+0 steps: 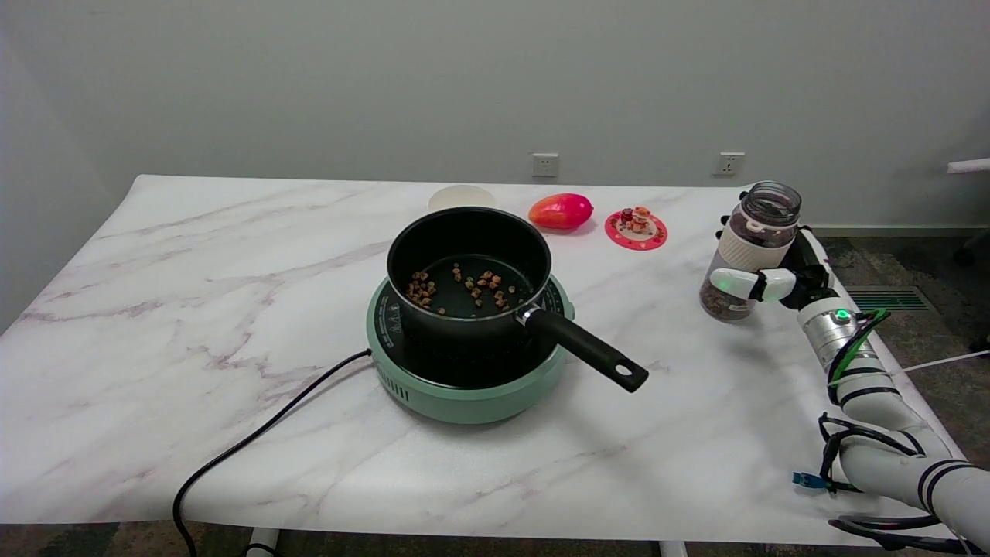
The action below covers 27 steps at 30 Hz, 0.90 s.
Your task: Pick up the bottle.
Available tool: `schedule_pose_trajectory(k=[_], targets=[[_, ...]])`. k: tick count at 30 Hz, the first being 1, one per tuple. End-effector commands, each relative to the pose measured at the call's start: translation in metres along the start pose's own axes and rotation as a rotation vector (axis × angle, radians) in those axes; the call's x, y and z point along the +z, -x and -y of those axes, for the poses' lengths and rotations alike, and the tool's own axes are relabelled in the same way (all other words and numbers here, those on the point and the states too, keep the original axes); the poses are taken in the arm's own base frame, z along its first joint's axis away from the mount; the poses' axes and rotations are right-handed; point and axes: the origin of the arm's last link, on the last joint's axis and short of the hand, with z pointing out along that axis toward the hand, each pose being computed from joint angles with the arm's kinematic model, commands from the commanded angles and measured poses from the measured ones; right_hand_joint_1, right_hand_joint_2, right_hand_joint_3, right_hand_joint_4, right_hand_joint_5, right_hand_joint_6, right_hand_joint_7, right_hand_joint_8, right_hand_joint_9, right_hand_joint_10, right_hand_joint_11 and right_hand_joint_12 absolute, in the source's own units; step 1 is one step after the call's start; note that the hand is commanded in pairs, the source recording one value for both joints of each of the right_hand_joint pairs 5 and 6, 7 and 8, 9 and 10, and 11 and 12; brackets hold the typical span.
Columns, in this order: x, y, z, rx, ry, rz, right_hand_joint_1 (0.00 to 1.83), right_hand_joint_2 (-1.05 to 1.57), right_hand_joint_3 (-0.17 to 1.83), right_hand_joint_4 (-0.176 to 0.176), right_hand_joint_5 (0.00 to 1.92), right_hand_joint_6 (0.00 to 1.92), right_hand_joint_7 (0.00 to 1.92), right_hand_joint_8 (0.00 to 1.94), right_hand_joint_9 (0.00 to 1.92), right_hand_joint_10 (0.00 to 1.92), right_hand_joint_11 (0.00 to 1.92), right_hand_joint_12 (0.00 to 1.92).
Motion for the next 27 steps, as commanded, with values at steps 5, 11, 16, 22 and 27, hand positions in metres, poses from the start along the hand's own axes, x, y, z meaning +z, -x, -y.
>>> schedule_pose_trajectory(k=[5, 11, 16, 22, 27], targets=[[-0.0001, -0.0009, 0.0, 0.005, -0.004, -0.006, 1.48, -0.06, 0.71, 0.0, 0.46, 0.46, 0.8, 0.8, 0.85, 0.85, 0.49, 0.49], [-0.0001, -0.002, 0.0009, 0.004, -0.008, -0.007, 1.48, -0.05, 0.71, 0.0, 0.5, 0.5, 0.89, 0.89, 0.85, 0.85, 0.5, 0.5], [-0.0005, -0.0027, 0.0014, 0.005, -0.014, -0.009, 1.5, -0.04, 0.83, 0.0, 0.55, 0.55, 1.15, 1.15, 0.94, 0.94, 0.59, 0.59], [-0.001, -0.0037, 0.0022, 0.004, -0.021, -0.012, 1.52, 0.08, 1.02, 0.0, 0.81, 0.81, 1.48, 1.48, 1.08, 1.08, 0.78, 0.78], [-0.0006, -0.0038, 0.0027, 0.006, -0.023, -0.014, 1.53, 0.17, 1.06, 0.0, 1.05, 1.05, 1.55, 1.55, 1.13, 1.13, 0.87, 0.87]])
